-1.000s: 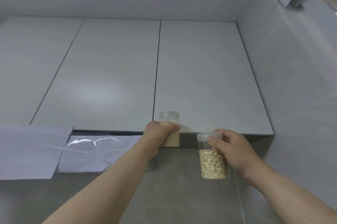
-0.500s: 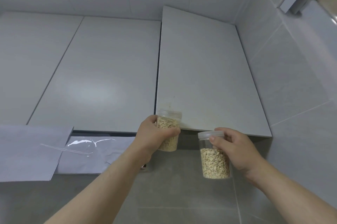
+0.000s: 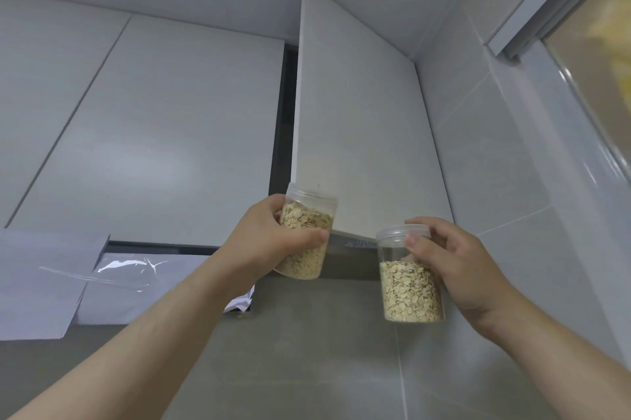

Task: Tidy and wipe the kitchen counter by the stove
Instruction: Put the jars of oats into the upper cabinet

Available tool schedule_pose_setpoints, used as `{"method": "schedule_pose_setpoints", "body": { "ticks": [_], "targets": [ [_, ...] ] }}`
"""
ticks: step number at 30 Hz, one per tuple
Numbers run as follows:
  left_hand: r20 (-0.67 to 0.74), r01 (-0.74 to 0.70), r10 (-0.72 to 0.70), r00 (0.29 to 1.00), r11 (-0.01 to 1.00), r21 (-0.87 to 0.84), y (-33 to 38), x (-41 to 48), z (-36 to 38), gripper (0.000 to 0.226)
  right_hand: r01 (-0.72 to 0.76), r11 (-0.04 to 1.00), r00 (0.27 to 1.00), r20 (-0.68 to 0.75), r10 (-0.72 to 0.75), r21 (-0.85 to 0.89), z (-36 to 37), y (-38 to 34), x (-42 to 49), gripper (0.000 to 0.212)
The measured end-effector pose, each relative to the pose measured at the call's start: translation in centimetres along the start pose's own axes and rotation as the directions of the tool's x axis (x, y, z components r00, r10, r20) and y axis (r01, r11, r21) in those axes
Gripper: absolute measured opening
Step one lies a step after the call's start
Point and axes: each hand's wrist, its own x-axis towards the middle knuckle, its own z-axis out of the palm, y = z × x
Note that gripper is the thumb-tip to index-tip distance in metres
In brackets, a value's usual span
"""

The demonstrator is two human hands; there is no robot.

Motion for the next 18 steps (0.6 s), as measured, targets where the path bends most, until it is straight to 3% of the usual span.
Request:
{"method": "schedule_pose_setpoints", "body": {
  "ticks": [5, 9, 12, 18],
  "targets": [
    [-0.039, 0.012, -0.014, 0.999, 0.999, -0.043, 2.7, -1.2, 2.0, 0.056, 0.008, 1.000, 1.000, 0.021, -0.008, 0.009, -2.4, -2.3, -1.0, 0.037],
    [-0.055, 0.026, -0.033, 0.998, 0.992, -0.120, 5.0, -2.1, 4.1, 0.040, 0.003, 1.000, 0.997, 0.076, -0.003, -0.003, -4.1, -4.3, -1.4, 0.039],
    [-0.055, 0.045, -0.056, 0.997, 0.982, -0.184, 6.7, -2.7, 5.6, 0.029, -0.009, 1.000, 0.992, 0.126, 0.010, -0.006, -5.1, -5.8, -1.8, 0.026],
    [-0.010, 0.029, -0.032, 0.999, 0.969, -0.246, 9.7, -3.8, 8.1, 0.034, -0.003, 1.000, 0.980, 0.198, 0.003, 0.003, -7.1, -8.2, -2.8, 0.035]
  ]
}}
